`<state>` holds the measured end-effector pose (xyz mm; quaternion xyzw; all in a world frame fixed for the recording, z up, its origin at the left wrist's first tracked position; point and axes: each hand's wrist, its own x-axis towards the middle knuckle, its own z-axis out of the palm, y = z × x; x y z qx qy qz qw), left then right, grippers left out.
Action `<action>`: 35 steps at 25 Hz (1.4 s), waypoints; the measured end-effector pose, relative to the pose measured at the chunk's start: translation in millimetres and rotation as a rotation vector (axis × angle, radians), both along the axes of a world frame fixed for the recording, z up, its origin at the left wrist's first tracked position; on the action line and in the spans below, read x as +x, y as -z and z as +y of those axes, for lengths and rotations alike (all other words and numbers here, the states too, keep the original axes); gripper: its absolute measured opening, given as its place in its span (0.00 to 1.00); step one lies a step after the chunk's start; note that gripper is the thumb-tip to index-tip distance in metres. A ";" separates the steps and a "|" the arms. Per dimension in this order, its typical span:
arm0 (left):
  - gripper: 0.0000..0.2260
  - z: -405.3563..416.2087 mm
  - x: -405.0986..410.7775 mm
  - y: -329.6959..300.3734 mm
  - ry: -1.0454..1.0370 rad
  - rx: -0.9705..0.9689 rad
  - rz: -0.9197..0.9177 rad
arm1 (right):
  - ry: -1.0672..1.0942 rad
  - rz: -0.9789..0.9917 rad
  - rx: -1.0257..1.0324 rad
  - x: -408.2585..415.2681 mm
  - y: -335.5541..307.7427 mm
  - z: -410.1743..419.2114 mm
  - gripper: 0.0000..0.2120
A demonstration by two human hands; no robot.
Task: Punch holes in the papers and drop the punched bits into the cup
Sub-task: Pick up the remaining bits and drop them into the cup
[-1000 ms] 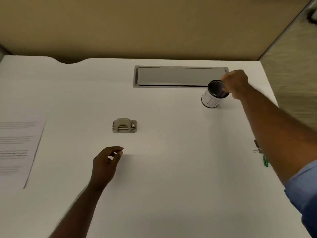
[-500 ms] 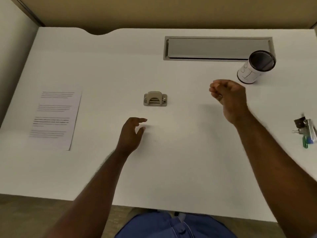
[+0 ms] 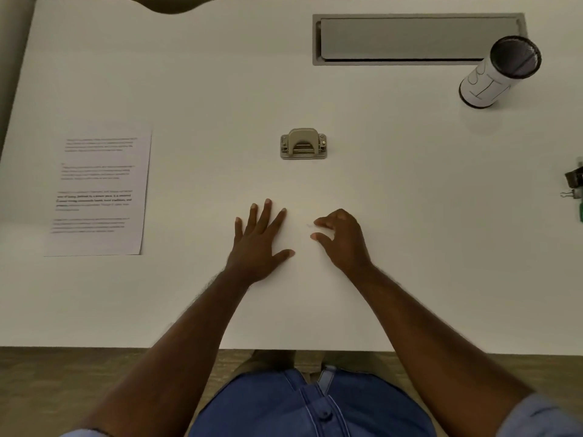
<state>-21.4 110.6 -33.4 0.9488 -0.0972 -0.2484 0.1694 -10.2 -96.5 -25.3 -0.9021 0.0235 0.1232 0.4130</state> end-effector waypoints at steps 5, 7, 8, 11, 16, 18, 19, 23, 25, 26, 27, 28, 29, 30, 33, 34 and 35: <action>0.39 -0.3 0.5 0.2 0.005 0.009 -0.004 | 0.126 -0.038 -0.013 0.4 2.0 11.4 0.06; 0.38 0.8 1.2 -1.1 0.010 -0.003 0.000 | 0.114 -0.053 -0.035 1.0 1.8 14.8 0.02; 0.38 1.3 1.6 -1.6 0.008 -0.010 -0.001 | 0.106 -0.050 -0.049 1.2 1.9 15.8 0.01; 0.32 1.3 4.9 -3.3 -0.035 -0.061 -0.063 | 0.079 -0.015 -0.103 1.8 3.4 18.8 0.05; 0.16 -15.3 18.9 -6.7 -0.090 -0.186 -0.213 | 0.095 -0.031 -0.077 -1.0 3.3 15.8 0.05; 0.12 -21.7 22.0 -6.4 -0.106 -0.207 -0.208 | 0.116 -0.066 -0.066 -4.6 2.9 15.2 0.03; 0.12 -23.5 23.1 -5.6 -0.123 -0.217 -0.206 | 0.128 -0.081 -0.063 -5.2 3.2 16.0 0.03; 0.10 -24.7 25.7 -5.0 -0.173 -0.256 -0.197 | 0.195 -0.097 -0.027 -3.4 4.6 23.5 0.03; 0.10 -23.6 27.2 -5.3 -0.178 -0.264 -0.199 | 0.221 -0.078 -0.020 -3.1 5.8 26.4 0.03; 0.10 -22.7 27.7 -5.2 -0.178 -0.264 -0.201 | 0.229 -0.071 -0.028 -3.3 6.1 27.7 0.03; 0.10 -21.8 28.1 -5.2 -0.177 -0.265 -0.200 | 0.231 -0.068 -0.043 -3.3 6.2 28.9 0.03; 0.10 -21.3 28.2 -5.0 -0.175 -0.266 -0.197 | 0.224 -0.067 -0.062 -2.4 6.0 30.0 0.03; 0.10 -21.1 28.4 -4.7 -0.174 -0.266 -0.194 | 0.207 -0.062 -0.088 -0.6 6.0 30.9 0.03; 0.10 -21.2 28.7 -4.4 -0.175 -0.266 -0.192 | 0.180 -0.054 -0.122 1.6 5.9 31.7 0.03; 0.10 -22.1 29.3 -3.7 -0.180 -0.265 -0.188 | 0.071 -0.055 -0.253 7.2 6.3 34.5 0.05; 0.10 -22.8 29.5 -3.8 -0.176 -0.264 -0.188 | 0.043 -0.053 -0.289 7.9 6.4 35.2 0.06; 0.10 -23.6 29.7 -3.8 -0.170 -0.263 -0.188 | 0.019 -0.047 -0.313 8.2 6.5 35.5 0.08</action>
